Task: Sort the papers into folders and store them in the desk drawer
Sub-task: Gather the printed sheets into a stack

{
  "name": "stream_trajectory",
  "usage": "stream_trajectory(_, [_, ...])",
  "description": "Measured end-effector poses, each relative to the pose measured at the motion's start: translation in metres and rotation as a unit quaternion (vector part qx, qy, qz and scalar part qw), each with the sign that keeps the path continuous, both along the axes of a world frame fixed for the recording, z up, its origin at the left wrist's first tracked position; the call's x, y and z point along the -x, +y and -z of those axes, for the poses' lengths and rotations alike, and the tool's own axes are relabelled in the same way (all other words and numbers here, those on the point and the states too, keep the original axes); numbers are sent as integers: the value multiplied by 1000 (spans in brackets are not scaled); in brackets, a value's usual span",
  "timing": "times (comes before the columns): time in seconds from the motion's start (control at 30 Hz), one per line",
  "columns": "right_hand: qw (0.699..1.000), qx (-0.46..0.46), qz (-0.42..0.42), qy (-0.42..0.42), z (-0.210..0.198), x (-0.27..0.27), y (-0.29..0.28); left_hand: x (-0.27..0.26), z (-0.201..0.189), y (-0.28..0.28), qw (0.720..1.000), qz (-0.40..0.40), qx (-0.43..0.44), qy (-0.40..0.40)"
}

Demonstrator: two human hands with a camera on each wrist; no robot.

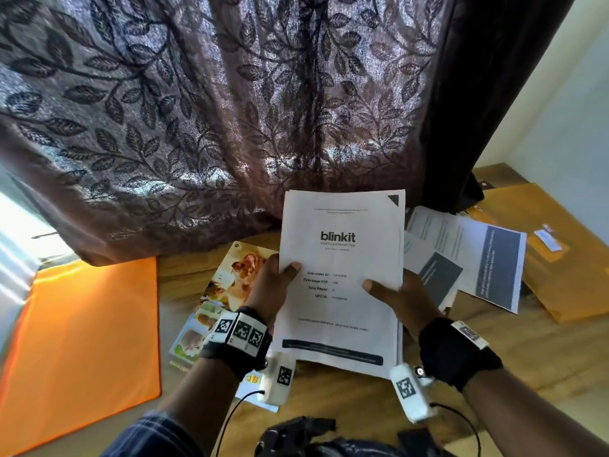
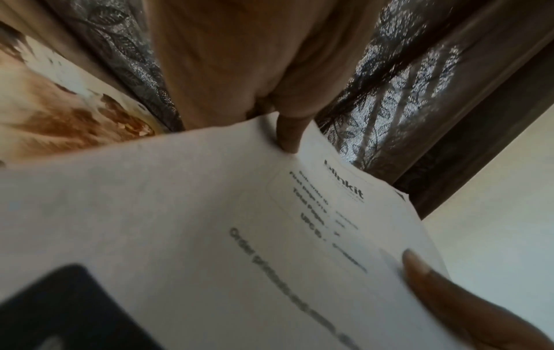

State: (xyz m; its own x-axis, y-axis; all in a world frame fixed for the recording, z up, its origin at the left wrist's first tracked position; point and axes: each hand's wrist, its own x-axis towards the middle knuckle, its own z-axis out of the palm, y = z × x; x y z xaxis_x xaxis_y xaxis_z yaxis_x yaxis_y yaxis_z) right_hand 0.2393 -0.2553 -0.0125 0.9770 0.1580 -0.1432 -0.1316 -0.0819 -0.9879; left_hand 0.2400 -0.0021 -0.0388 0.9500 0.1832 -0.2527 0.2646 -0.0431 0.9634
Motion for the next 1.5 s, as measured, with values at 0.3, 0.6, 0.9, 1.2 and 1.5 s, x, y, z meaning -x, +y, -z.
stream_trajectory(0.3, [995,-33,-98,15,-16,-5,4,60,-35,7,988,-17,114,-98])
stream_trajectory(0.6, [988,10,-155,3,-8,-8,-10,86,-15,-36,975,-118,34,-183])
stream_trajectory(0.9, [992,90,-84,13,-7,-62,-68,87,-4,-37,962,-232,43,-135])
stream_trajectory(1.2, [814,572,-93,-20,21,-133,-112,110,23,-36,949,-308,17,-58])
stream_trajectory(1.5, [804,583,-98,58,32,-155,-106,105,29,-40,943,-329,44,-21])
